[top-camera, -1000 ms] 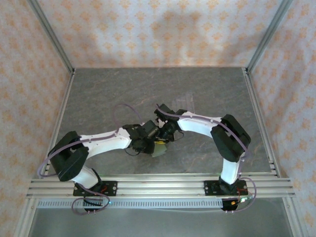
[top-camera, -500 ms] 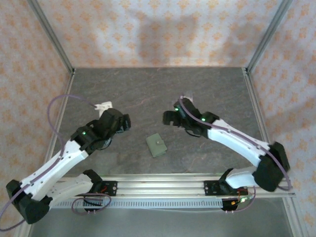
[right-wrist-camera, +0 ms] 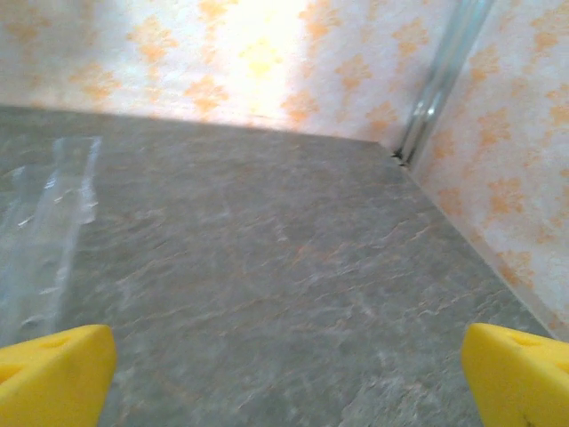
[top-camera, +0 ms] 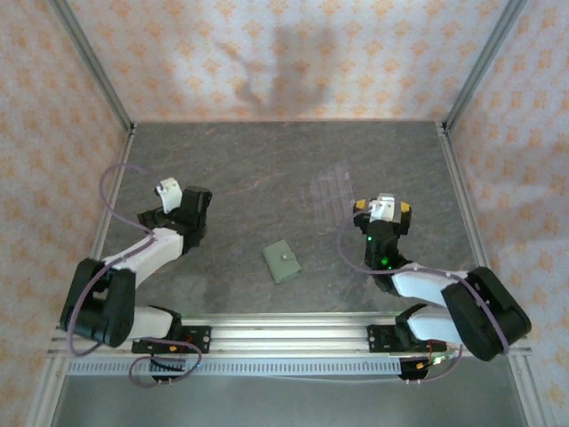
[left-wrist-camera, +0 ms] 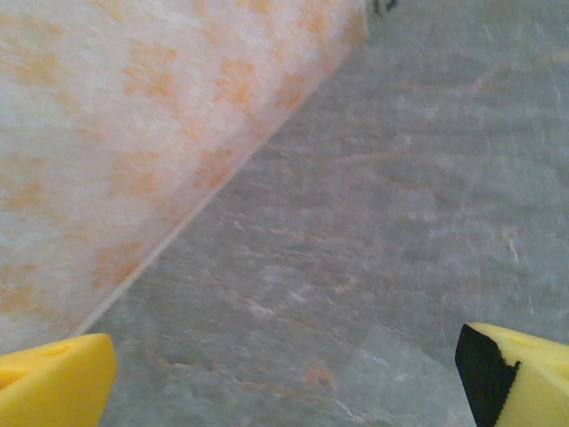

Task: Put the credit cards into the card holder
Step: Reset both arms

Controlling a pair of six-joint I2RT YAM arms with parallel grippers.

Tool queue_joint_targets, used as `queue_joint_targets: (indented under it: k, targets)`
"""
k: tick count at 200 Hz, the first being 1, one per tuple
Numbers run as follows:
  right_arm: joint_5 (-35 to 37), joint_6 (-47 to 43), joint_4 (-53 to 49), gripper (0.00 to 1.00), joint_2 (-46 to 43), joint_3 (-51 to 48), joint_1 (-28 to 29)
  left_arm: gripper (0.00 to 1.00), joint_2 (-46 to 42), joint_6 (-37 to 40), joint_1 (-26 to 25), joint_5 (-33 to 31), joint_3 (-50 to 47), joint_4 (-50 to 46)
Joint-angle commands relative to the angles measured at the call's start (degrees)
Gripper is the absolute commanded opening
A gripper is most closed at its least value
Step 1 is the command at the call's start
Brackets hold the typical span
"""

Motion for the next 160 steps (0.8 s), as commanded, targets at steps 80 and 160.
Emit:
queue_joint_targets:
  k: [80, 160]
  targets:
    - [-22.5, 9.1, -14.0, 0.99, -0.2, 10.4, -15.7, 1.00, 7.7, 15.3, 8.1, 27.3, -13.9, 47.8]
    - [-28.1, 6.5, -4.0, 0.99, 4.2, 3.6, -18.9, 1.00, 7.4, 15.5, 8.1, 28.6, -11.6, 42.4]
